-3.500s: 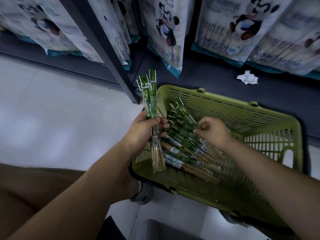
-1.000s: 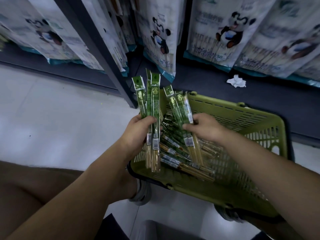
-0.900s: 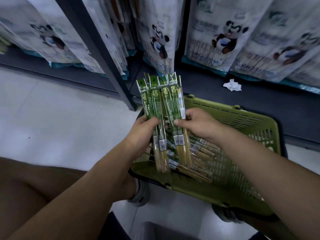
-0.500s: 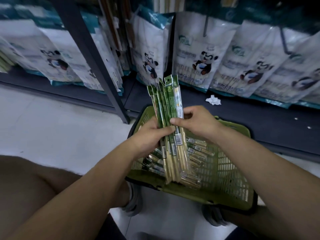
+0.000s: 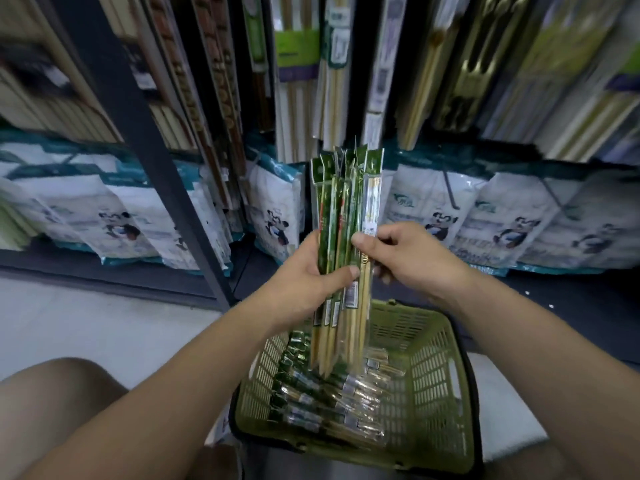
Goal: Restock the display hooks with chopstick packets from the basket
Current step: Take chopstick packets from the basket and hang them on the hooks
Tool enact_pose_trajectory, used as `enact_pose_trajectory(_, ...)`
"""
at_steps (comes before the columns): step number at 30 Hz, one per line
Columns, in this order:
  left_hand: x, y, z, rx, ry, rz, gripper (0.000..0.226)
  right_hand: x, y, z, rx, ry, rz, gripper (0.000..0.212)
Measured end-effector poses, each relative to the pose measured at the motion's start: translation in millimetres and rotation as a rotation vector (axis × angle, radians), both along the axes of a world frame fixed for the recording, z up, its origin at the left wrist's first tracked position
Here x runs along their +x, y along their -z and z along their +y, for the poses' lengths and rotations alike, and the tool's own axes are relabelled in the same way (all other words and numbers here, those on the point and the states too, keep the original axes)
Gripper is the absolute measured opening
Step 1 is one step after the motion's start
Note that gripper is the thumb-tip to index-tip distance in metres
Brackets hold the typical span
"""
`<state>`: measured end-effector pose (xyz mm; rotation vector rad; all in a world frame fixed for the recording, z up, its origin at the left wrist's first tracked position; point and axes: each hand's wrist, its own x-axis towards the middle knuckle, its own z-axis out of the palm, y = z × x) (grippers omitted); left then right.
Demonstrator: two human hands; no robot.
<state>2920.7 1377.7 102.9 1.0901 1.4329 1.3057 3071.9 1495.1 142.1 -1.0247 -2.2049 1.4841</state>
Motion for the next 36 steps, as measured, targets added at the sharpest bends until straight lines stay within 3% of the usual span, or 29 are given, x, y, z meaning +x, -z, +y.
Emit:
enact_pose_trajectory(6,6.8,-67.3,23.3,0.169,-0.015,0.114,0.041,3.9,-66.3,10.3,0.008,0.061,0.241,0.041)
enact_pose_trajectory(9,6.1,-98.4,42.7,0.250,-0.043,0.164,0.042,9.2,-104.6,20.3,0.120,0.086,0.281,0.047)
enact_pose_trajectory(13,4.7,-126.9,68.4,0.344,-0.049,0.194,0.043,11.6,-152.7,42.0,0.245,0.253,0.446,0.020)
enact_pose_trajectory(16,5.6,-137.9,81.5,0.390,-0.036,0.188,0.048,6.7,-178.1,57.4,0.313,0.366,0.543,0.017)
enact_pose_trajectory(22,8.9,-144.8,98.5,0.414,-0.102,0.182,0.050,-9.1,-197.6,69.4,0.217,0.435,0.635,0.022)
enact_pose_trajectory(24,8.9,-145.0,101.9,0.417,-0.143,0.173,0.057,-12.9,-203.3,72.2,0.189,0.461,0.676,0.025)
enact_pose_trajectory(28,5.8,-149.1,102.7,0.380,-0.212,0.141,0.103,-17.6,-214.0,78.9,0.267,0.490,0.713,0.026)
enact_pose_trajectory(36,-1.6,-149.7,103.9,0.407,-0.212,0.095,0.109,-27.5,-213.3,91.2,0.340,0.537,0.723,0.038)
